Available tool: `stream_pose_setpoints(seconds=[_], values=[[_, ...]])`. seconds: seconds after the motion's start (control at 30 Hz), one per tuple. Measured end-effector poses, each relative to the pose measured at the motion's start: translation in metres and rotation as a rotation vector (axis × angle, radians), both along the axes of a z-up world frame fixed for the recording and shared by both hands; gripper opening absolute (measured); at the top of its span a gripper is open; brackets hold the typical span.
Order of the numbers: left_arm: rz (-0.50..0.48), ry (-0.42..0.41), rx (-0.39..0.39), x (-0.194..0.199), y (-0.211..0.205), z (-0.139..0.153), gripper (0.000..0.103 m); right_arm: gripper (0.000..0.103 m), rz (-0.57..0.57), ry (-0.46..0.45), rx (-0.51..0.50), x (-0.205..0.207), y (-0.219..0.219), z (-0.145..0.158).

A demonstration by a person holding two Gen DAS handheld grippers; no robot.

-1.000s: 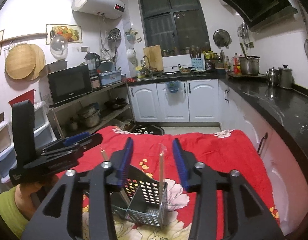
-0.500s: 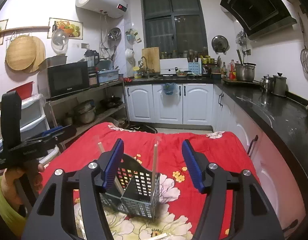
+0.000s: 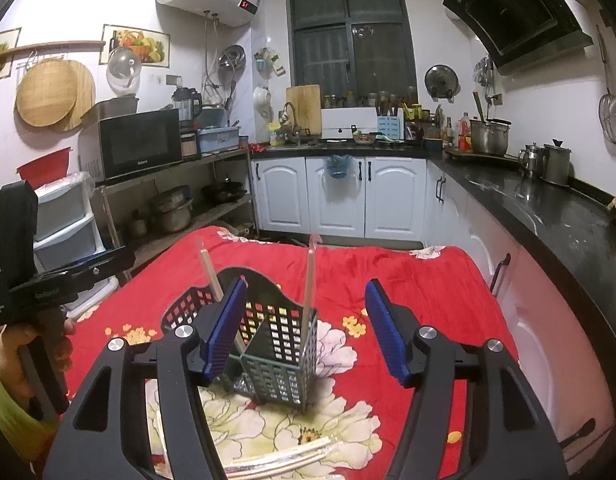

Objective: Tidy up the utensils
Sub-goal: 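Lower the chopstick into the caddy and open the left tool, then move the left tool back down to the chopstick bag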

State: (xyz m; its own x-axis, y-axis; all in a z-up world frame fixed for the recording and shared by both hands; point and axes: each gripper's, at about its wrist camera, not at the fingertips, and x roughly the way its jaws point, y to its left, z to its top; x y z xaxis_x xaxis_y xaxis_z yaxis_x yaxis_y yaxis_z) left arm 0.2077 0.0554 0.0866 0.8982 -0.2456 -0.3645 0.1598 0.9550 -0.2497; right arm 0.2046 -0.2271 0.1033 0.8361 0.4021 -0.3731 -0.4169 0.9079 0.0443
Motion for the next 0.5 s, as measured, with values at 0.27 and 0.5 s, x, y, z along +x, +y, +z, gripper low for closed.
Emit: stream_pose_setpoints(seconds=[0.27, 0.5], values=[[-0.007, 0.014, 0.026, -0.017, -0.002, -0.011, 0.093, 0.059, 0.009, 0.021, -0.020, -0.012, -0.001, -0.014], [-0.001, 0.056, 0.030, -0.024, 0.002, -0.026, 0.093, 0.059, 0.020, 0.049, -0.029, -0.020, 0.002, -0.027]])
